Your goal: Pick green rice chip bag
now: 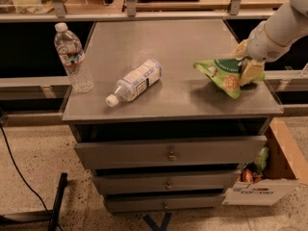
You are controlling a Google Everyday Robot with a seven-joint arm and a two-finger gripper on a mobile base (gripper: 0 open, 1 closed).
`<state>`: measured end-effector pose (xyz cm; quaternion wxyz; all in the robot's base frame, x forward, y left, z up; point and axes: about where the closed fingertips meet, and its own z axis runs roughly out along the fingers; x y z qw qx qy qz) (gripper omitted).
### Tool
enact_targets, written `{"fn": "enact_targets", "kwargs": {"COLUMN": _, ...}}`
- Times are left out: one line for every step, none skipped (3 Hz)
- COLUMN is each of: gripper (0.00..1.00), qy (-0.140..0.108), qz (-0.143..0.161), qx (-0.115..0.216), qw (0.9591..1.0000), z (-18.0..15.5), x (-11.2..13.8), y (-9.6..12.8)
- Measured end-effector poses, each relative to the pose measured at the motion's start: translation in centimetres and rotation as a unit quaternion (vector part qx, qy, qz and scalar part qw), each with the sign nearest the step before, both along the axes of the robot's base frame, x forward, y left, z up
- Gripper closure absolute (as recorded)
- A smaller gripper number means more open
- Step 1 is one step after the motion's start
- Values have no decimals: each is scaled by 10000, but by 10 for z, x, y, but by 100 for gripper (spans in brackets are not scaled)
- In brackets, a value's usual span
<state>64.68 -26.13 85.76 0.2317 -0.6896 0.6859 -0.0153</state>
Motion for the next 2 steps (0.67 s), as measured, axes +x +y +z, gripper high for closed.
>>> {"fn": "enact_targets", "kwargs": {"gripper": 100, "qy": -349, "qz": -220, "qx": 489, "qw": 9979, "z": 31, "x": 0, "y": -3}}
{"fn": "enact_targets", "kwargs": {"gripper": 100, "qy": -349, "qz": -219, "qx": 490, "qw": 9980, "z": 31, "x": 0, "y": -3}}
